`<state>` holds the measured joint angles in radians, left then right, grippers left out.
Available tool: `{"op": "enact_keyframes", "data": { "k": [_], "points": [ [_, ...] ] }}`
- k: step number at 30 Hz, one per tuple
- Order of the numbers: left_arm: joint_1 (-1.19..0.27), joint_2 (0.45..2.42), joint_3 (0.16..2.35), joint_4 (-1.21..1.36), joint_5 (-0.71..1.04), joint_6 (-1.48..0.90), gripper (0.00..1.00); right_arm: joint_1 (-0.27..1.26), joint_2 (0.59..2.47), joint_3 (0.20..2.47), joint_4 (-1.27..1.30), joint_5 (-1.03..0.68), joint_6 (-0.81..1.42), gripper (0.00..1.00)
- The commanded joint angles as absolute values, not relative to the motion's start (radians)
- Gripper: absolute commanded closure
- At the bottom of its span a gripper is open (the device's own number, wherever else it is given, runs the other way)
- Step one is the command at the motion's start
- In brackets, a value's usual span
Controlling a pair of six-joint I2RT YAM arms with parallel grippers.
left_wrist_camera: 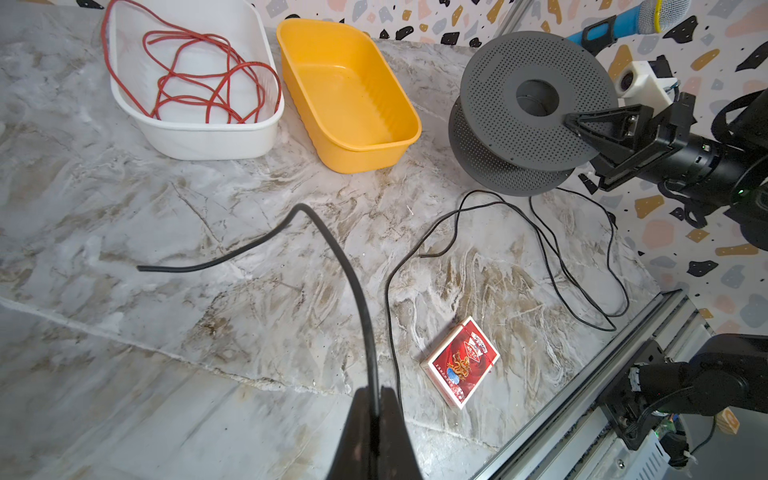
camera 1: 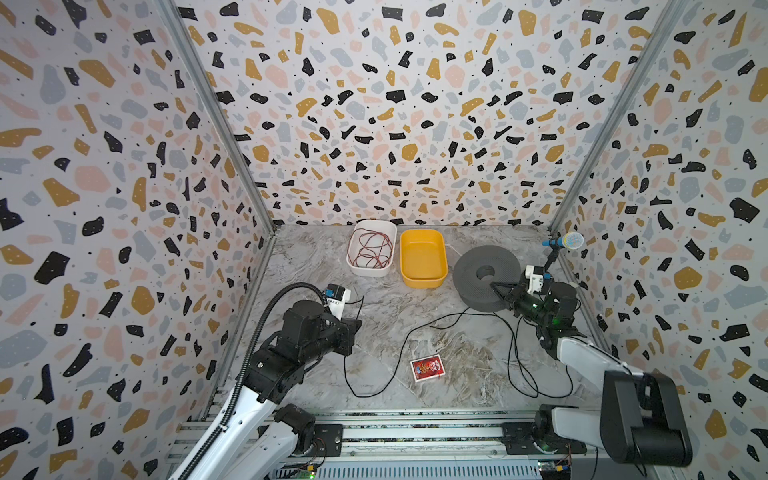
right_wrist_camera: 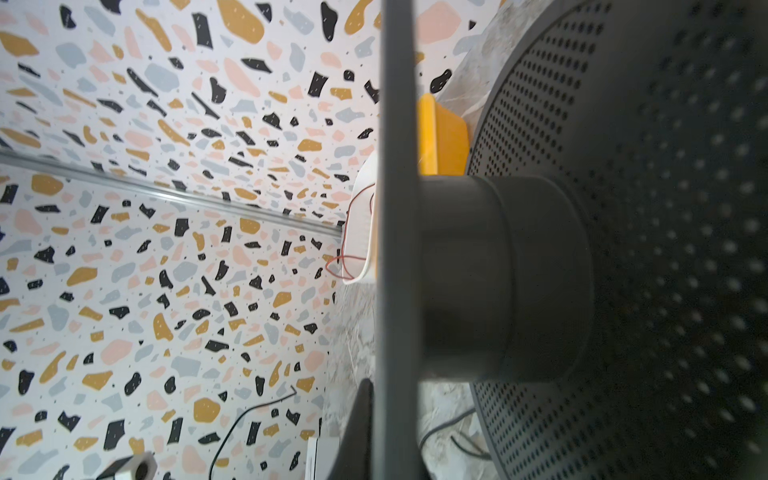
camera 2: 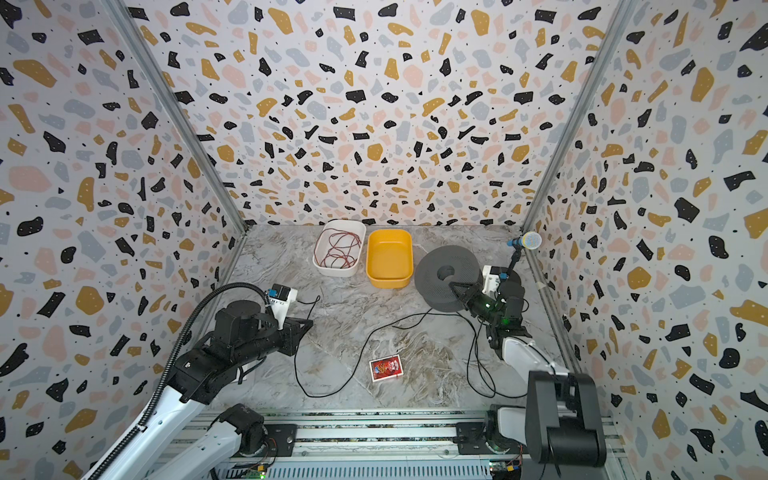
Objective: Wrap the cables
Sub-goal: 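Lift the grey spool with the right gripper and carry it toward the left gripper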
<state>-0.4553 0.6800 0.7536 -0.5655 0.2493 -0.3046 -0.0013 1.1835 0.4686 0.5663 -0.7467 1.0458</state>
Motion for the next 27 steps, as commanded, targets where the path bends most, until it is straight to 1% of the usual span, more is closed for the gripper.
{"op": "enact_keyframes", "data": {
  "k": [1, 4, 8, 11, 13, 15, 17, 20, 25, 27],
  "points": [
    [-0.454, 0.686, 0.782, -0.527, 0.303, -0.286, 1.00, 0.071, 1.048, 0.464, 0.408, -0.737, 0.978, 1.00],
    [-0.454, 0.698, 0.792, -0.523, 0.354, -0.293, 1.00, 0.171, 1.001, 0.451, 0.389, -0.688, 1.012, 1.00],
    [-0.454, 0.678, 0.812, -0.511, 0.360, -0.322, 1.00, 0.337, 1.009, 0.438, 0.452, -0.591, 1.072, 1.00],
    [-0.454, 0.668, 0.828, -0.510, 0.340, -0.347, 1.00, 0.472, 1.078, 0.445, 0.546, -0.518, 1.120, 1.00],
    [-0.454, 0.666, 0.830, -0.517, 0.346, -0.357, 1.00, 0.553, 1.158, 0.474, 0.597, -0.492, 1.145, 1.00],
    [-0.454, 0.659, 0.809, -0.499, 0.351, -0.373, 1.00, 0.633, 1.246, 0.494, 0.701, -0.471, 1.163, 1.00],
    [-0.454, 0.655, 0.779, -0.471, 0.346, -0.402, 1.00, 0.686, 1.329, 0.541, 0.716, -0.453, 1.164, 1.00],
    [-0.454, 0.664, 0.770, -0.482, 0.344, -0.407, 1.00, 0.732, 1.452, 0.591, 0.831, -0.478, 1.189, 1.00],
    [-0.454, 0.646, 0.736, -0.485, 0.367, -0.412, 1.00, 0.769, 1.561, 0.649, 0.877, -0.454, 1.217, 1.00],
    [-0.453, 0.620, 0.671, -0.407, 0.408, -0.474, 1.00, 0.779, 1.615, 0.681, 0.883, -0.453, 1.227, 1.00]
  ]
}}
